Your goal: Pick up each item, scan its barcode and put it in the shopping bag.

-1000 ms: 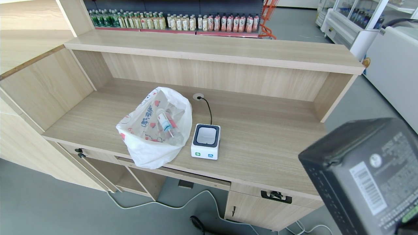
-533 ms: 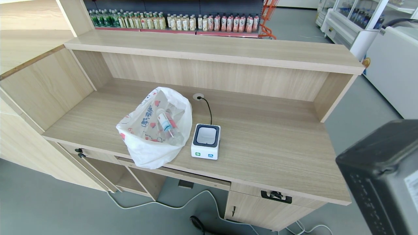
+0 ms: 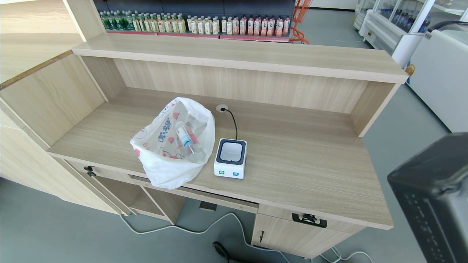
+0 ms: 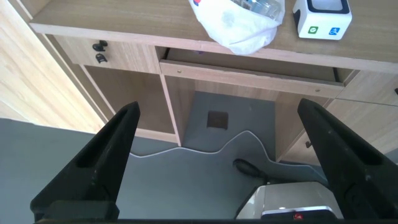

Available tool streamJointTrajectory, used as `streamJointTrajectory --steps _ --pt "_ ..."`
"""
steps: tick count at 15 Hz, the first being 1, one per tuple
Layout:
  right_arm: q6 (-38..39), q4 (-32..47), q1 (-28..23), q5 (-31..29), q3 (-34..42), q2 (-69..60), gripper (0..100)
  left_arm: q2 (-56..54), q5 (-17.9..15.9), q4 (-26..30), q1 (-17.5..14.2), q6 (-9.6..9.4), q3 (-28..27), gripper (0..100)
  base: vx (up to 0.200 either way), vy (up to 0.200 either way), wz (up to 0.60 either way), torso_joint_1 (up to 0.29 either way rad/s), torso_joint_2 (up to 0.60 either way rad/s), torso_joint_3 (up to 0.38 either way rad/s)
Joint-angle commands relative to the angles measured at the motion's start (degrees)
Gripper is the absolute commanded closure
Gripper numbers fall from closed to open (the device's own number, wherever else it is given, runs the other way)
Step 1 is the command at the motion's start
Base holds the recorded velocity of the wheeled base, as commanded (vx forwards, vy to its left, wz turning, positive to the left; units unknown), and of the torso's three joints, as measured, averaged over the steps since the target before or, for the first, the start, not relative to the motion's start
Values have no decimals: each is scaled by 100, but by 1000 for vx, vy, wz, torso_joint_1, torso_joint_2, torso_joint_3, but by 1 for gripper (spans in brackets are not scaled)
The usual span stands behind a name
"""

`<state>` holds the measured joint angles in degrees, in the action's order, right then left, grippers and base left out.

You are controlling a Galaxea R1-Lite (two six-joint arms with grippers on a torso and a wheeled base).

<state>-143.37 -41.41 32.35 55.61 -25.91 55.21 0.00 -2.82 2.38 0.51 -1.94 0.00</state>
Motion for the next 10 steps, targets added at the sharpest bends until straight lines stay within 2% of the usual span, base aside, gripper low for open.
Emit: streamJointTrajectory --steps 1,7,8,9,10 --pt "11 1 8 2 -2 -2 100 9 0 0 2 0 0 0 0 0 0 0 0 0" --pt "64 1 34 2 -11 -2 100 9 0 0 2 0 0 0 0 0 0 0 0 0" --pt "319 10 34 2 -29 51 100 9 0 0 2 0 0 0 0 0 0 0 0 0" --pt "1127 -16 -106 -42 -292 271 100 9 0 0 2 0 0 0 0 0 0 0 0 0" --pt "2411 19 -599 -314 -855 561 100 9 0 0 2 0 0 0 0 0 0 0 0 0"
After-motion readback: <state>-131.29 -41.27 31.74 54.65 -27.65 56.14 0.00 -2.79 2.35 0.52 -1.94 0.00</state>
